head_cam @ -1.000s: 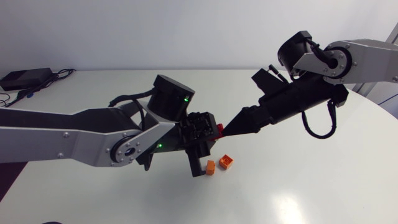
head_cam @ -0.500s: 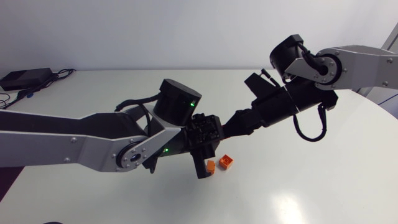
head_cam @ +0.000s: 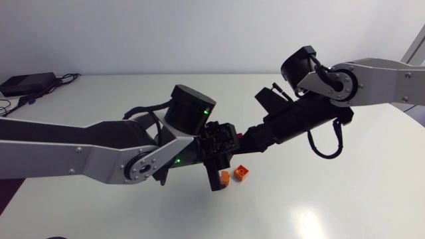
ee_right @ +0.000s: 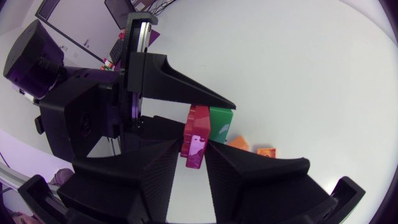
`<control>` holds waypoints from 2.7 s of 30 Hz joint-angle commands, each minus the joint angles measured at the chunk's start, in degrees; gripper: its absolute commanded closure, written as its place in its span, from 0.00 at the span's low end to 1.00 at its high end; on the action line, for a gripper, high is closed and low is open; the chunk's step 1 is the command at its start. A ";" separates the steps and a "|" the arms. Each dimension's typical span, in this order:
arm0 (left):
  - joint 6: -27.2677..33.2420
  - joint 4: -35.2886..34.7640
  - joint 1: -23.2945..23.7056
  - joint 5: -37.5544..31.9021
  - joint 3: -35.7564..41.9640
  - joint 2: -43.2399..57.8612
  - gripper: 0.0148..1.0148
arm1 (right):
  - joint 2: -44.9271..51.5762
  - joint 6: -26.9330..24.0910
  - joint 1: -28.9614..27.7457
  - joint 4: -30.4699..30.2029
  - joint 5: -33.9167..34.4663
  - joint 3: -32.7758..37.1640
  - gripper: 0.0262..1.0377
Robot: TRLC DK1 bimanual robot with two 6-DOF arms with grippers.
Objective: Disassemble duplo
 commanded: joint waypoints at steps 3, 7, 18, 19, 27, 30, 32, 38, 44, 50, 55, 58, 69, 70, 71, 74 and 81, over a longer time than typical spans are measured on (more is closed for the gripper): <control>-1.15 0.71 -1.15 -0.48 0.47 0.94 0.70 | -0.94 1.27 -0.01 0.47 0.53 -1.33 0.74; -1.15 0.62 -1.68 -0.75 0.38 0.85 0.70 | -0.94 1.27 -0.09 0.47 0.44 -1.33 0.77; -1.15 0.09 -1.68 -1.19 -0.59 -1.26 0.27 | -2.17 2.15 -0.71 1.52 0.44 -2.29 0.81; -1.15 0.09 -1.68 -1.19 -0.94 -1.88 0.17 | -2.34 2.24 -0.89 1.52 0.44 -2.20 0.81; -1.15 -0.52 0.70 0.48 -3.31 -7.68 0.05 | -2.87 3.38 -6.77 0.38 -3.51 -0.80 0.81; -2.90 -0.17 2.37 4.00 -4.72 -9.44 0.05 | -2.52 3.99 -9.32 -1.64 -9.84 -0.09 0.81; -4.05 0.09 3.60 6.55 -5.33 -9.96 0.05 | -1.55 4.26 -10.73 -3.58 -14.85 0.70 0.81; -6.77 2.29 6.06 11.65 -5.24 -10.14 0.06 | 2.49 3.03 -14.51 -8.23 -28.38 2.98 0.84; -10.02 5.10 7.29 16.13 -3.93 -10.05 0.06 | 4.25 -5.50 -15.21 -14.03 -34.89 4.12 0.84; -10.90 8.18 8.43 19.64 -3.66 -10.23 0.09 | 3.37 -8.58 -13.98 -14.83 -37.35 2.45 0.84; -12.22 10.55 9.84 23.07 -3.57 -8.82 0.11 | 4.77 -9.54 -14.07 -14.65 -37.70 2.72 0.84; -12.31 11.69 10.10 24.39 -3.57 -7.94 0.15 | 6.09 -10.16 -13.89 -14.74 -37.61 2.89 0.84; -12.31 11.96 11.51 29.22 -3.49 -6.71 0.25 | 8.47 -10.60 -13.54 -15.70 -37.70 5.44 0.84; -12.31 11.96 11.77 29.58 -3.57 -6.71 0.25 | 8.29 -10.51 -13.37 -16.06 -37.79 5.71 0.84; -12.22 12.05 12.12 29.93 -3.75 -6.62 0.25 | 8.11 -10.60 -13.10 -16.32 -37.79 5.97 0.84; -12.22 12.40 12.74 30.37 -4.01 -6.54 0.25 | 7.94 -10.33 -12.58 -16.50 -37.79 6.41 0.84; -12.40 13.89 12.83 30.54 -4.01 -6.18 0.41 | 7.85 -10.33 -12.31 -16.50 -37.79 5.88 0.84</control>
